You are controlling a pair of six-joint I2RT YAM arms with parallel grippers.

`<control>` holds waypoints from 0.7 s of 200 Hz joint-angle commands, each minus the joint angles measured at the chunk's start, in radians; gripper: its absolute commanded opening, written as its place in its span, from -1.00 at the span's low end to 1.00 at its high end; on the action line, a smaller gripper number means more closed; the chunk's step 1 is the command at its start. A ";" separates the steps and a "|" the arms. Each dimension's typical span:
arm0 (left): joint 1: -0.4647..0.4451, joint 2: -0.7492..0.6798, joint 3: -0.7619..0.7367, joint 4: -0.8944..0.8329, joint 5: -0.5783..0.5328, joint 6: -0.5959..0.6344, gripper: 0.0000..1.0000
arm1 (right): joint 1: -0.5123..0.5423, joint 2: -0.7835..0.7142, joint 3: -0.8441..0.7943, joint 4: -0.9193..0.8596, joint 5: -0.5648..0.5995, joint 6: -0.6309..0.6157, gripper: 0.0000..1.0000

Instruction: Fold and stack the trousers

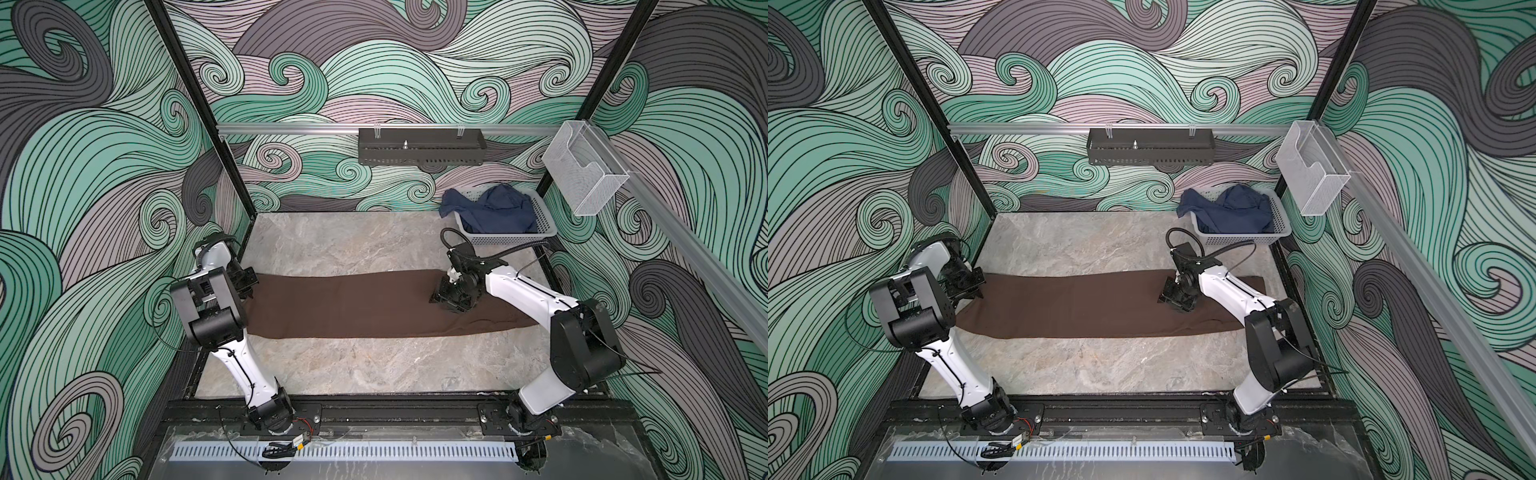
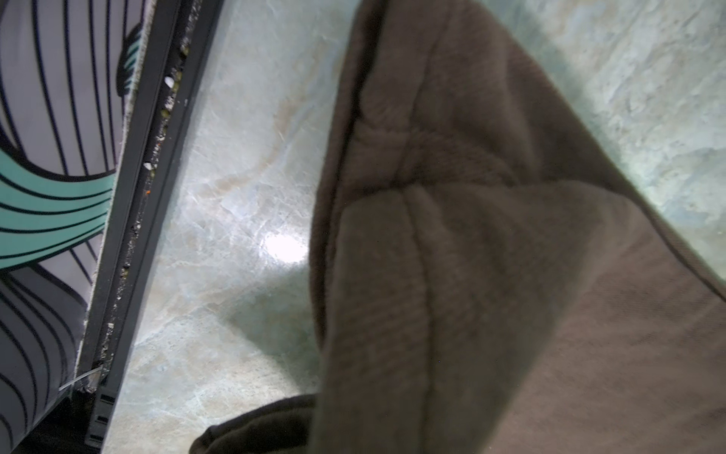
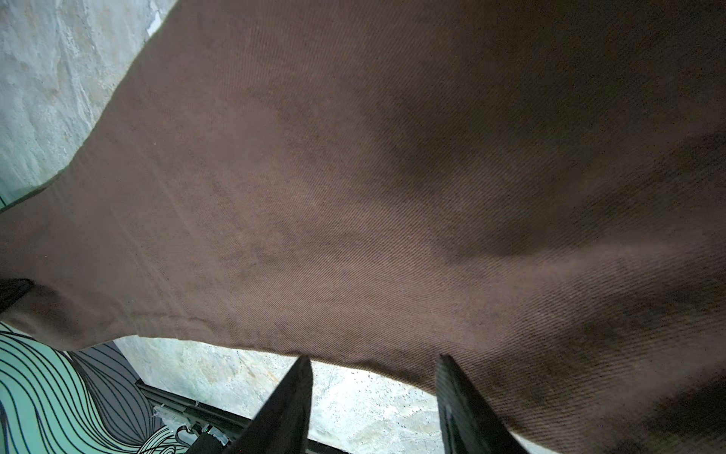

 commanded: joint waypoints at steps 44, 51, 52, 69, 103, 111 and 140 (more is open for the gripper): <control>-0.055 -0.103 -0.040 -0.051 0.136 -0.048 -1.00 | 0.003 -0.007 -0.018 0.034 0.001 0.020 0.05; -0.064 -0.115 -0.048 -0.057 0.146 -0.053 -1.00 | 0.003 -0.005 -0.018 0.037 0.000 0.020 0.05; -0.066 -0.116 -0.050 -0.059 0.147 -0.054 -1.00 | 0.003 -0.004 -0.018 0.038 0.000 0.020 0.05; -0.084 -0.142 -0.066 -0.072 0.163 -0.064 -1.00 | 0.003 0.002 -0.018 0.046 -0.006 0.025 0.05; -0.109 -0.190 -0.083 -0.121 0.210 -0.082 -1.00 | 0.005 0.009 -0.026 0.062 -0.016 0.029 0.05; -0.120 -0.205 -0.087 -0.134 0.224 -0.087 -1.00 | 0.004 0.007 -0.031 0.066 -0.017 0.031 0.05; -0.191 -0.291 -0.101 -0.161 0.271 -0.114 -1.00 | 0.003 -0.009 -0.055 0.086 -0.020 0.038 0.05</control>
